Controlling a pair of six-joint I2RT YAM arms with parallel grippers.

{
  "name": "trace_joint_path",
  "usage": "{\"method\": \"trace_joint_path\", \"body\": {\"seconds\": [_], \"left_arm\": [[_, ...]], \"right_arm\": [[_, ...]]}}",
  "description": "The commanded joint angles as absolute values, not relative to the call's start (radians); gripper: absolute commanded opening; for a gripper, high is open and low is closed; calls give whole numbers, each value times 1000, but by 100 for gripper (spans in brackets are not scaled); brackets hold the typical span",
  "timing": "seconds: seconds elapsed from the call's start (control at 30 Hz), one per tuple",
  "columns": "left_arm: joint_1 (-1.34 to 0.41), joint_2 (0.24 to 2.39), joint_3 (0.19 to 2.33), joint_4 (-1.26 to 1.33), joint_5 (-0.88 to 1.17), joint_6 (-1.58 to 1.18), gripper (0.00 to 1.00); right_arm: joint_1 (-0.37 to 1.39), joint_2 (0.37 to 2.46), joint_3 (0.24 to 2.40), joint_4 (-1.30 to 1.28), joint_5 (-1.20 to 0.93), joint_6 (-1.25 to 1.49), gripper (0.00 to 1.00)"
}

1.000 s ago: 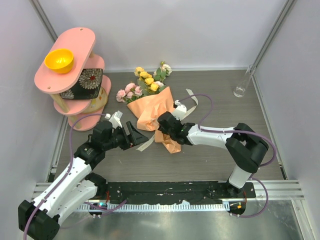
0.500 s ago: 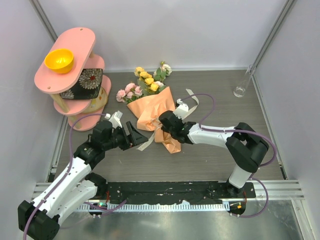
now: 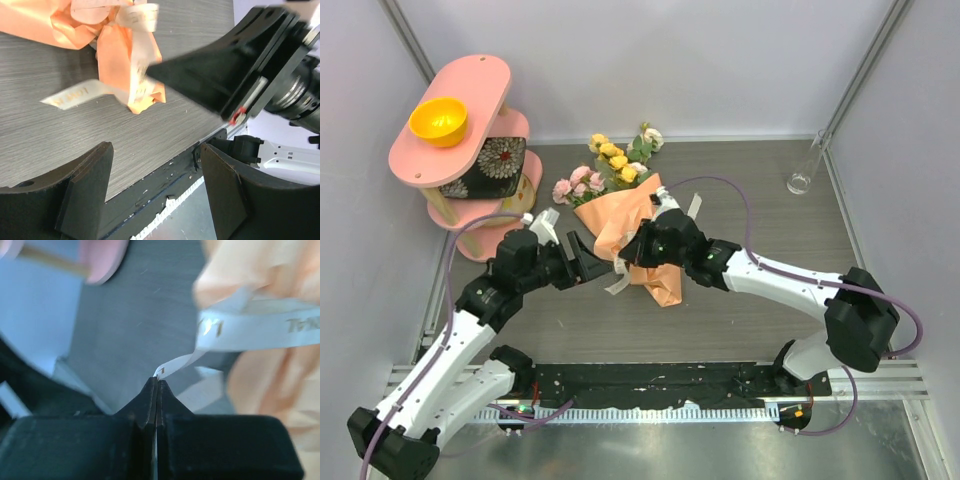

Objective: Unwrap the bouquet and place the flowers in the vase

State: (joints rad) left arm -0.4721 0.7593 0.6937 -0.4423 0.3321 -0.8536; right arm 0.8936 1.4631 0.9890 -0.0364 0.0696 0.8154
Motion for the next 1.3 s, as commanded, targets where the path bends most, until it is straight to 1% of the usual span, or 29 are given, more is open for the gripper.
{"method": "trace_joint_path", "body": {"seconds": [0.0, 0.03, 0.07, 0.17, 0.3, 0.33, 0.4, 0.43, 0.47, 0.5, 0.53, 0.6, 0.63, 0.67, 0.7, 0.73, 0.77, 0.8, 0.87, 1.0, 1.07, 1.1, 1.13, 1.17, 1.27], "left_arm": [[-476, 727, 854, -556, 255, -789, 75], [-476, 721, 883, -580, 241, -778, 75], [-476, 709, 944, -607, 223, -766, 75], [-476, 687, 1053, -710, 146, -712, 75], [-476, 643, 1111, -772, 65, -678, 78], [-476, 644, 1117, -772, 61, -677, 78], [-476, 661, 1124, -781, 77, -678, 79], [-476, 673, 1132, -787, 93, -681, 79], [-476, 687, 1132, -790, 130, -684, 79], [-476, 698, 1131, -790, 150, -687, 79], [-476, 721, 1114, -785, 173, -695, 79], [-476, 742, 1083, -747, 216, -709, 79], [-476, 762, 1036, -724, 228, -735, 80], [-476, 779, 1008, -698, 245, -755, 80], [-476, 793, 979, -624, 303, -771, 79], [-476, 811, 910, -568, 333, -787, 66], [-476, 851, 879, -469, 369, -820, 61], [-477, 871, 850, -421, 394, -836, 59], [-482, 926, 789, -335, 379, -867, 59], [-482, 1014, 721, -252, 370, -884, 59], [-483, 1072, 706, -238, 373, -888, 59], [-485, 1086, 680, -227, 373, -893, 59], [-488, 1103, 664, -206, 365, -899, 60], [-491, 1111, 649, -196, 357, -903, 61], [-492, 1121, 575, -123, 319, -936, 62]], "right_arm": [[923, 1468, 996, 116, -371, 739, 1], [939, 1470, 989, 152, -433, 729, 1], [981, 1471, 985, 188, -437, 691, 1], [1038, 1500, 991, 253, -434, 649, 1], [1094, 1598, 1012, 334, -431, 667, 5], [1094, 1624, 1029, 272, -417, 661, 12], [1080, 1620, 1071, 166, -304, 603, 21], [1069, 1609, 1078, 72, -246, 586, 36], [1051, 1570, 1075, 33, -191, 572, 43], [1028, 1546, 1066, 6, -180, 568, 45], [949, 1514, 1049, -39, -176, 586, 50], [853, 1431, 968, -40, -195, 601, 57], [782, 1411, 948, -63, -196, 565, 62], [744, 1402, 943, -93, -195, 531, 65], [720, 1416, 954, -122, -222, 472, 66], [706, 1434, 974, -206, -219, 413, 66], [697, 1457, 1017, -242, -204, 293, 66], [698, 1501, 1038, -279, -177, 246, 66], [698, 1542, 1075, -322, -140, 137, 65], [707, 1586, 1083, -227, -118, 106, 63], [733, 1588, 1089, -203, -62, 85, 63], [774, 1589, 1094, -186, -40, 37, 63], [800, 1600, 1109, -183, 45, 16, 64], [820, 1612, 1121, -181, 73, 5, 64], [876, 1686, 1198, -210, 184, -52, 64]]}}
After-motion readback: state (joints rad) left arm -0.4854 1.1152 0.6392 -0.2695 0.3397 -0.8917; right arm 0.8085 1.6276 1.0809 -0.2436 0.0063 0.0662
